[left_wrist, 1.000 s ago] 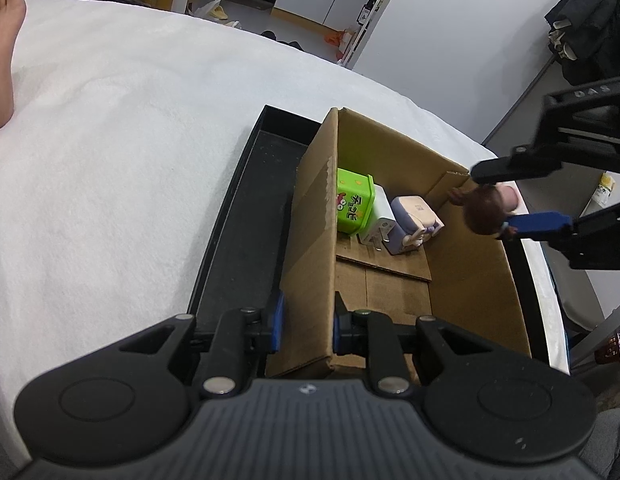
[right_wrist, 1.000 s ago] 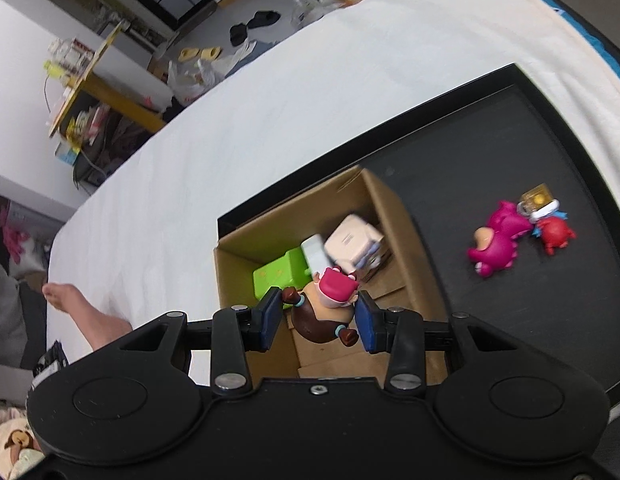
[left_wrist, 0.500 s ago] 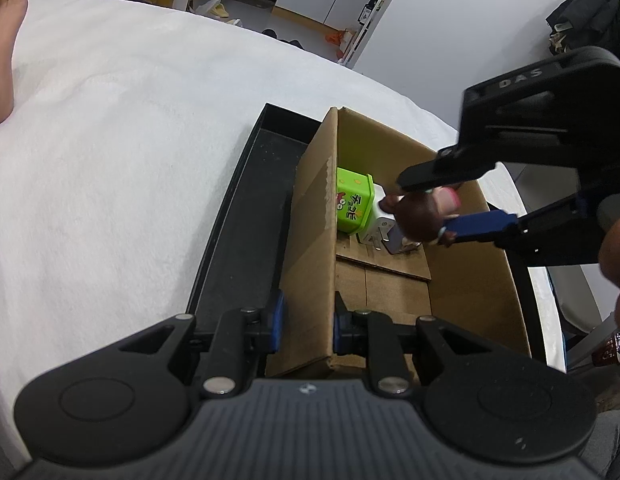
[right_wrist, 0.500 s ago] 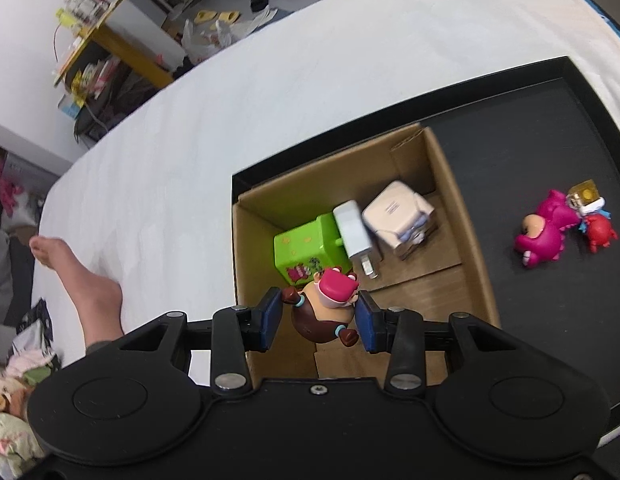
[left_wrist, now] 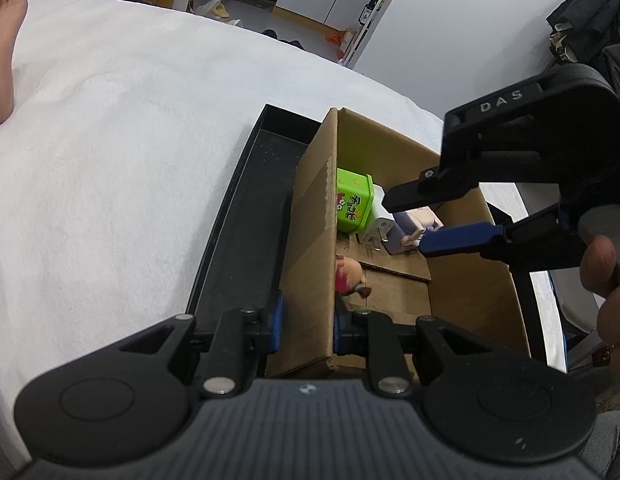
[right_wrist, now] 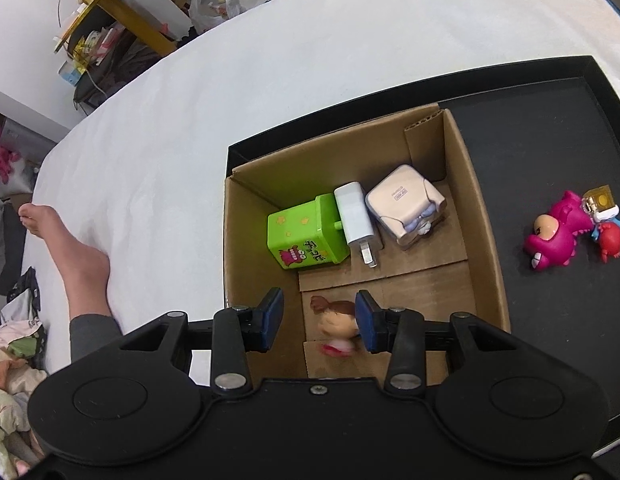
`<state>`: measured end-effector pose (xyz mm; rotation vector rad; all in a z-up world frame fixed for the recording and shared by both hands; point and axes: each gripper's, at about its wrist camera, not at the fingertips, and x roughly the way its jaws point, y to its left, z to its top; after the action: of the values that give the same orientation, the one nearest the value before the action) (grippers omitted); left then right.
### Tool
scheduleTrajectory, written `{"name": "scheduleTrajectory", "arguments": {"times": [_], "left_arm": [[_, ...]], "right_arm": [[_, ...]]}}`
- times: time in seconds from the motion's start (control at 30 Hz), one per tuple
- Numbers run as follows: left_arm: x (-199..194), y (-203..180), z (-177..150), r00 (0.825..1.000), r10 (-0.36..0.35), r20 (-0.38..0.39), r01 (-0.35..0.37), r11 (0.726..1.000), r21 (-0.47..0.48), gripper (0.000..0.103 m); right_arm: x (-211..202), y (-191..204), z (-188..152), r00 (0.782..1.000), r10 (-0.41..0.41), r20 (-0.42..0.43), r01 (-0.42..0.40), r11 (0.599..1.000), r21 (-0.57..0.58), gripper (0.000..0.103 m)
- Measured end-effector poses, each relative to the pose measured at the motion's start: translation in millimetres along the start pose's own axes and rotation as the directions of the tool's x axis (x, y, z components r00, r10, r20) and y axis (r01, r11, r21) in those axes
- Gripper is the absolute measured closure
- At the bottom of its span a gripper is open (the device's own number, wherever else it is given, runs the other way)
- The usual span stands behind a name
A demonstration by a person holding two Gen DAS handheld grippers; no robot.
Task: Organize rigid objects
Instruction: 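Carry the brown figure into the cardboard box and release, then withdraw the right gripper back over the red crab figure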
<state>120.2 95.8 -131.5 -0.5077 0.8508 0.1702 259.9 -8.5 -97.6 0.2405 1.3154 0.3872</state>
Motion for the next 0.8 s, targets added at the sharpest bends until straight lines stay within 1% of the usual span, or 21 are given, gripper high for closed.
{"name": "scheduleTrajectory", "arguments": {"times": [0.17, 0.4, 0.47, 0.53, 0.67, 0.8], "left_arm": [[1, 1, 1, 1.000, 0.000, -0.003, 0.000, 1.000, 0.001, 0.082], [0, -2, 0, 1.000, 0.005, 0.000, -0.005, 1.000, 0.009, 0.082], [1, -2, 0, 1.000, 0.006, 0.000, -0.006, 1.000, 0.012, 0.082], [1, -3, 0, 1.000, 0.007, 0.001, -0.007, 1.000, 0.014, 0.082], [1, -3, 0, 1.000, 0.008, 0.001, -0.008, 1.000, 0.017, 0.082], [1, -4, 0, 1.000, 0.013, 0.003, -0.013, 1.000, 0.022, 0.082]], "right_arm": [[-7, -7, -1, 1.000, 0.018, 0.002, -0.018, 1.000, 0.007, 0.063], [-32, -17, -4, 1.000, 0.014, 0.015, -0.014, 0.999, -0.029, 0.061], [-39, -21, -5, 1.000, 0.001, 0.022, 0.000, 0.999, -0.046, 0.058], [-45, -27, -5, 1.000, -0.002, 0.020, 0.003, 0.998, -0.059, 0.057], [-57, -37, -7, 1.000, -0.008, 0.026, 0.010, 0.997, -0.082, 0.047], [-69, -50, -6, 0.999, -0.019, 0.037, 0.022, 0.995, -0.094, 0.045]]}}
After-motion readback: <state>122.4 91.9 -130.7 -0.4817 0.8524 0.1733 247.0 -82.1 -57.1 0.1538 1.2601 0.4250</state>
